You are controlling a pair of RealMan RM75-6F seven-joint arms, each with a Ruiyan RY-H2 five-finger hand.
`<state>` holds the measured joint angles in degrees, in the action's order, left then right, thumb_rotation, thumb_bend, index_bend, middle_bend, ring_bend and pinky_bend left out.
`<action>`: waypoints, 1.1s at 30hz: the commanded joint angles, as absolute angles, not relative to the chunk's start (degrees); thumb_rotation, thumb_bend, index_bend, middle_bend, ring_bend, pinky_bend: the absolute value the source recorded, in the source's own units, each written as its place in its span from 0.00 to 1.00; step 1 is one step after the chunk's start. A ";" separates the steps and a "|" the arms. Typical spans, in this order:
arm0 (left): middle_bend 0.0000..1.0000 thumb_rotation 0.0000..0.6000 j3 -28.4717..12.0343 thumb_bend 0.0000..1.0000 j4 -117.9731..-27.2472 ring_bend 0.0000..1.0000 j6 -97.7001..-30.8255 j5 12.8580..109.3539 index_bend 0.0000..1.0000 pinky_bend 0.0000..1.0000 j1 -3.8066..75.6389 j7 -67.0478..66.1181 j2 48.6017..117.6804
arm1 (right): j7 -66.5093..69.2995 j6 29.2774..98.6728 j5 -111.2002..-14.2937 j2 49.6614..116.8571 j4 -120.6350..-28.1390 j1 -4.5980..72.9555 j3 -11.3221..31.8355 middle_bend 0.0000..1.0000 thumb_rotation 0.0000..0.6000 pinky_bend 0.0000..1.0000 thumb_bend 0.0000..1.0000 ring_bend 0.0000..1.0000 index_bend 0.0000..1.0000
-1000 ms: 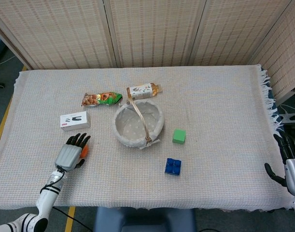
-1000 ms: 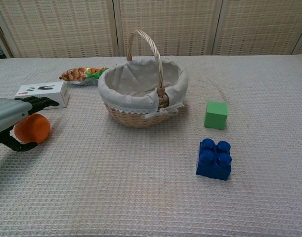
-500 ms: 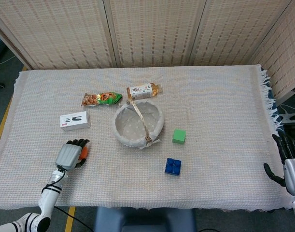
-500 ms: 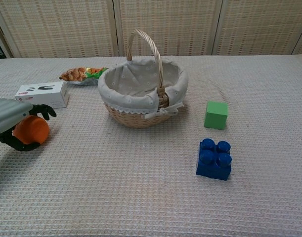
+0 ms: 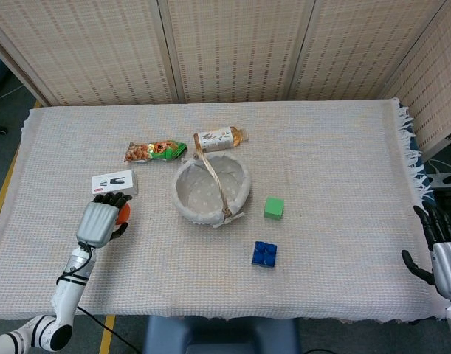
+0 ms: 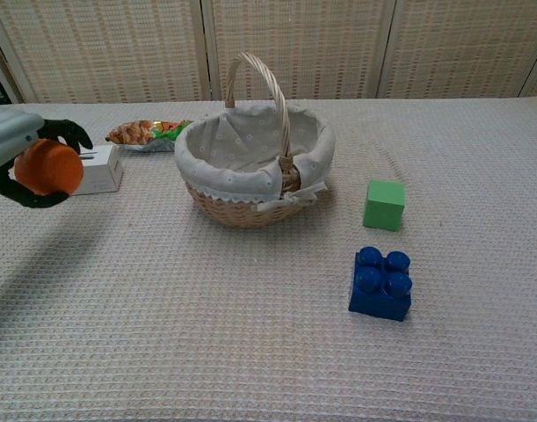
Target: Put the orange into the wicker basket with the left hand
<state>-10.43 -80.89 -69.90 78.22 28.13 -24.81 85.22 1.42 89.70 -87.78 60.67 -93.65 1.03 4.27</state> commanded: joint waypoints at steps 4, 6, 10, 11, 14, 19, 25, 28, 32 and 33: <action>0.30 1.00 -16.32 0.32 -87.63 0.43 -69.10 75.40 0.27 0.61 32.34 -27.53 81.88 | 1.26 89.63 -88.03 60.68 -93.69 1.03 4.06 0.00 1.00 0.18 0.22 0.00 0.00; 0.30 1.00 -17.59 0.32 -88.53 0.43 -68.71 74.41 0.27 0.61 33.59 -27.46 82.50 | 1.27 89.60 -88.04 60.68 -93.69 1.04 4.03 0.00 1.00 0.18 0.22 0.00 0.00; 0.30 1.00 -19.56 0.33 -89.77 0.44 -67.65 71.42 0.27 0.60 36.35 -27.99 85.18 | 1.44 89.27 -88.02 60.50 -93.72 1.15 3.96 0.00 1.00 0.18 0.22 0.00 0.00; 0.30 1.00 -19.78 0.33 -89.84 0.44 -67.29 70.80 0.27 0.60 36.96 -28.25 85.81 | 1.51 89.18 -88.05 60.43 -93.75 1.18 3.92 0.00 1.00 0.18 0.22 0.00 0.00; 0.31 1.00 -20.33 0.33 -89.20 0.44 -66.38 68.93 0.27 0.60 38.98 -29.13 88.22 | 1.93 89.03 -88.33 60.11 -93.82 1.20 3.71 0.00 1.00 0.18 0.22 0.00 0.00; 0.31 1.00 -20.97 0.33 -86.87 0.44 -66.32 66.48 0.27 0.60 41.02 -29.44 92.04 | 2.60 88.95 -88.51 59.75 -93.82 1.22 3.59 0.00 1.00 0.18 0.22 0.00 0.00; 0.31 1.00 -23.58 0.34 -80.41 0.44 -68.72 62.95 0.26 0.60 43.98 -27.73 100.16 | 3.05 87.99 -88.27 59.24 -94.03 1.57 3.47 0.00 1.00 0.18 0.22 0.00 0.00; 0.31 1.00 -24.45 0.34 -78.66 0.44 -69.53 61.61 0.26 0.60 45.02 -27.74 102.42 | 3.09 87.67 -88.16 59.09 -94.15 1.70 3.44 0.00 1.00 0.18 0.22 0.00 0.00; 0.31 1.00 -25.98 0.35 -77.86 0.44 -71.76 59.04 0.26 0.60 45.65 -27.95 105.53 | 3.18 87.57 -88.13 58.98 -94.21 1.76 3.42 0.00 1.00 0.18 0.22 0.00 0.00; 0.31 1.00 -26.25 0.35 -77.60 0.44 -72.50 58.61 0.26 0.60 45.83 -28.09 106.36 | 3.25 87.58 -88.16 58.94 -94.21 1.75 3.39 0.00 1.00 0.18 0.22 0.00 0.00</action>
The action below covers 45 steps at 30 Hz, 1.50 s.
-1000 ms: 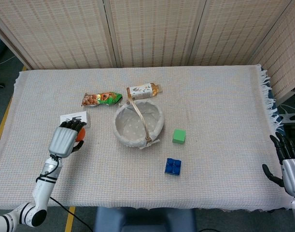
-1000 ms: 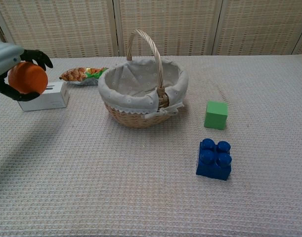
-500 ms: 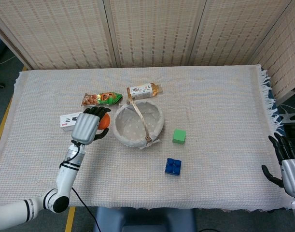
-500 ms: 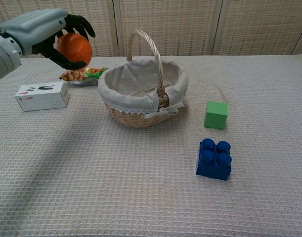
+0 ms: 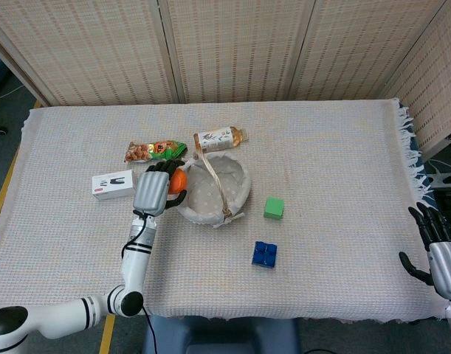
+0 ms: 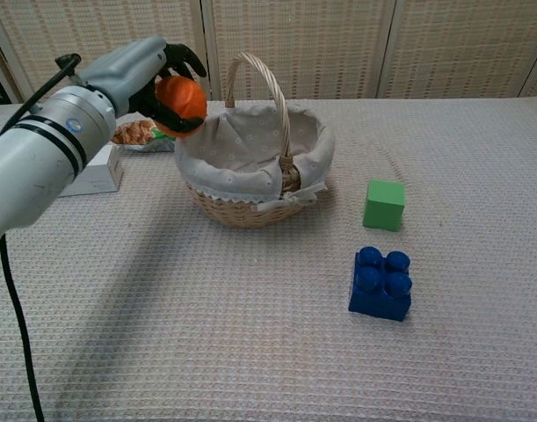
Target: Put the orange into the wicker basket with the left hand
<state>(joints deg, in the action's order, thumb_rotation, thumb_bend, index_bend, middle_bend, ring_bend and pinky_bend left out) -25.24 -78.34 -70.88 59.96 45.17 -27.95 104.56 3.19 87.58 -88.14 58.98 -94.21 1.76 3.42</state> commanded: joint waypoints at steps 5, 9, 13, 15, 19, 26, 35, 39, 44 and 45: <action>0.24 1.00 -26.09 0.35 -78.36 0.40 -72.24 56.29 0.13 0.54 46.01 -29.43 107.07 | 3.55 87.73 -88.28 58.86 -94.18 1.73 3.36 0.00 1.00 0.18 0.22 0.00 0.00; 0.11 1.00 -27.11 0.35 -81.35 0.26 -71.42 53.50 0.01 0.43 45.62 -28.78 106.34 | 3.36 87.51 -88.16 58.91 -94.16 1.83 3.34 0.00 1.00 0.18 0.22 0.00 0.00; 0.06 1.00 -27.03 0.35 -82.77 0.17 -70.95 53.02 0.00 0.35 45.49 -27.86 105.41 | 2.97 87.21 -88.06 59.00 -94.19 1.96 3.28 0.00 1.00 0.18 0.22 0.00 0.00; 0.03 1.00 -26.94 0.35 -83.24 0.13 -70.86 53.12 0.00 0.31 45.45 -27.35 105.03 | 2.83 87.13 -88.03 59.03 -94.23 1.99 3.26 0.00 1.00 0.18 0.22 0.00 0.00; 0.00 1.00 -26.71 0.35 -83.84 0.08 -71.34 53.71 0.00 0.26 45.33 -26.21 104.50 | 2.58 87.01 -87.95 59.08 -94.27 2.05 3.24 0.00 1.00 0.18 0.22 0.00 0.00; 0.00 1.00 -25.93 0.35 -84.83 0.07 -72.11 53.66 0.00 0.23 45.28 -27.03 103.63 | 2.40 87.05 -87.91 59.16 -94.28 2.06 3.22 0.00 1.00 0.18 0.22 0.00 0.00; 0.00 1.00 -22.52 0.38 -85.68 0.06 -72.95 53.97 0.00 0.23 44.60 -33.95 98.96 | 2.64 87.02 -87.81 59.03 -94.31 2.08 3.24 0.00 1.00 0.18 0.22 0.00 0.00; 0.00 1.00 -19.02 0.38 -85.10 0.06 -72.55 55.47 0.00 0.23 42.58 -37.11 93.24 | 2.97 87.13 -88.11 58.83 -94.37 2.01 3.06 0.00 1.00 0.18 0.22 0.00 0.00; 0.02 1.00 -12.47 0.38 -84.24 0.06 -73.16 60.47 0.05 0.22 37.32 -35.60 84.90 | 2.89 86.80 -87.96 58.93 -94.37 2.17 3.06 0.00 1.00 0.18 0.22 0.00 0.00; 0.03 1.00 -11.12 0.38 -84.01 0.07 -73.92 61.96 0.08 0.22 36.10 -34.73 83.69 | 2.75 86.64 -87.91 58.96 -94.39 2.26 3.08 0.00 1.00 0.18 0.22 0.00 0.00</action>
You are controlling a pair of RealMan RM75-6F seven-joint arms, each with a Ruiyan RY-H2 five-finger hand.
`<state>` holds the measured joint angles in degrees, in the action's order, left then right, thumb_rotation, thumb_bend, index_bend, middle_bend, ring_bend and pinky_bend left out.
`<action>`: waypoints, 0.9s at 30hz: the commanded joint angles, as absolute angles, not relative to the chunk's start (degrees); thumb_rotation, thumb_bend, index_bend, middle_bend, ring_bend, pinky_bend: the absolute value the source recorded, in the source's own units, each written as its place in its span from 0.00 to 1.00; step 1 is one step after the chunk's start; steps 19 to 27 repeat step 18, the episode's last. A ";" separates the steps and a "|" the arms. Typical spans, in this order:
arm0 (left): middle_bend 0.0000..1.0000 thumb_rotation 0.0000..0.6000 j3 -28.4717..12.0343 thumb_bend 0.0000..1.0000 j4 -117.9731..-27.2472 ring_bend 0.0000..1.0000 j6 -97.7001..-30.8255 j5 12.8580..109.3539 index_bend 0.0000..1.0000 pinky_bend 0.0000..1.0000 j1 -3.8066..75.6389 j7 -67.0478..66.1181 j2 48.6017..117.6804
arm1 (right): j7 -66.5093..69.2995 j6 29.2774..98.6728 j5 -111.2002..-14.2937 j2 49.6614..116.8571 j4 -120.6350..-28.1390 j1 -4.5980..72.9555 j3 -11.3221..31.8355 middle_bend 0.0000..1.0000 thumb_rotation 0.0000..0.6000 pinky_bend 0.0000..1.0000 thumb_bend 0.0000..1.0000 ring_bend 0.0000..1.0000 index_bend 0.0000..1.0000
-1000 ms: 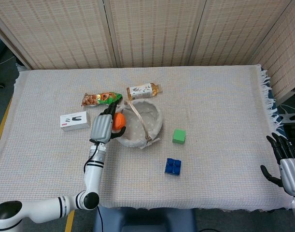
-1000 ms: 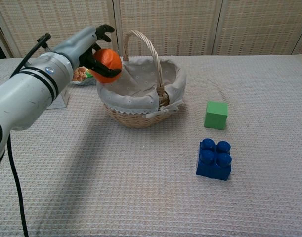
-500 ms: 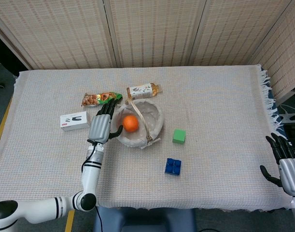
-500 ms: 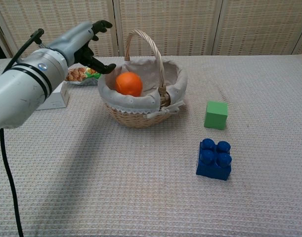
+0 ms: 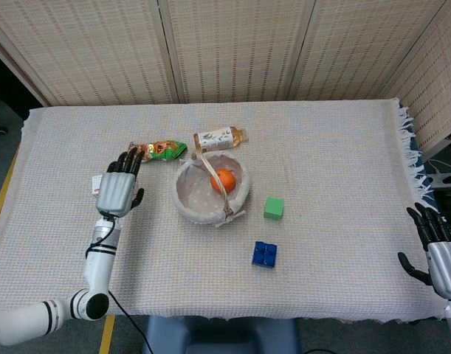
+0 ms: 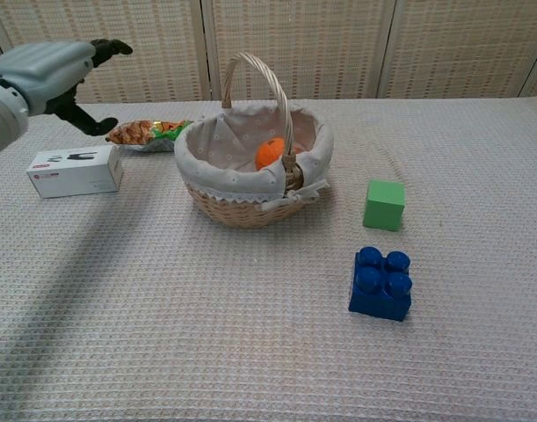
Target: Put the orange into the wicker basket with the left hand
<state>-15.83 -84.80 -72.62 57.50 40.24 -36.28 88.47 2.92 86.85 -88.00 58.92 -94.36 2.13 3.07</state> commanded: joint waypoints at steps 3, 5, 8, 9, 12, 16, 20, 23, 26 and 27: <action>0.06 1.00 -6.93 0.38 -84.22 0.08 -77.11 66.46 0.12 0.23 31.42 -29.98 80.54 | 1.91 86.03 -87.64 59.24 -94.42 2.56 3.09 0.00 1.00 0.18 0.22 0.00 0.00; 0.08 1.00 -3.86 0.38 -85.33 0.09 -78.98 69.33 0.14 0.23 28.19 -26.96 78.19 | 1.27 85.54 -87.50 59.41 -94.49 2.79 3.06 0.00 1.00 0.18 0.22 0.00 0.00; 0.10 1.00 0.60 0.38 -88.49 0.12 -80.66 72.48 0.16 0.24 24.12 -24.91 74.24 | 0.25 85.23 -87.42 59.70 -94.48 2.96 3.01 0.00 1.00 0.18 0.22 0.00 0.00; 0.10 1.00 1.68 0.38 -89.62 0.13 -81.27 73.05 0.16 0.24 22.93 -24.72 73.19 | -0.01 85.21 -87.40 59.79 -94.44 2.98 2.99 0.00 1.00 0.18 0.22 0.00 0.00; 0.10 1.00 4.36 0.38 -92.17 0.13 -83.59 75.49 0.16 0.25 19.67 -23.91 70.86 | -0.70 85.26 -87.24 60.12 -94.39 3.01 3.06 0.00 1.00 0.18 0.22 0.00 0.00; 0.10 1.00 5.26 0.38 -92.28 0.13 -87.00 78.11 0.16 0.24 16.26 -21.30 70.56 | -1.84 85.04 -86.93 60.64 -94.27 3.14 3.10 0.00 1.00 0.18 0.22 0.00 0.00; 0.10 1.00 5.16 0.38 -91.97 0.13 -87.64 78.88 0.16 0.24 15.45 -20.35 70.68 | -2.45 84.80 -86.93 60.89 -94.15 3.26 3.02 0.00 1.00 0.18 0.22 0.00 0.00; 0.10 1.00 5.16 0.38 -91.97 0.13 -87.64 78.88 0.16 0.24 15.45 -20.35 70.68 | -2.45 84.80 -86.93 60.89 -94.15 3.26 3.02 0.00 1.00 0.18 0.22 0.00 0.00; 0.10 1.00 5.16 0.38 -91.97 0.13 -87.64 78.88 0.16 0.24 15.45 -20.35 70.68 | -2.45 84.80 -86.93 60.89 -94.15 3.26 3.02 0.00 1.00 0.18 0.22 0.00 0.00; 0.10 1.00 5.16 0.38 -91.97 0.13 -87.64 78.88 0.16 0.24 15.45 -20.35 70.68 | -2.45 84.80 -86.93 60.89 -94.15 3.26 3.02 0.00 1.00 0.18 0.22 0.00 0.00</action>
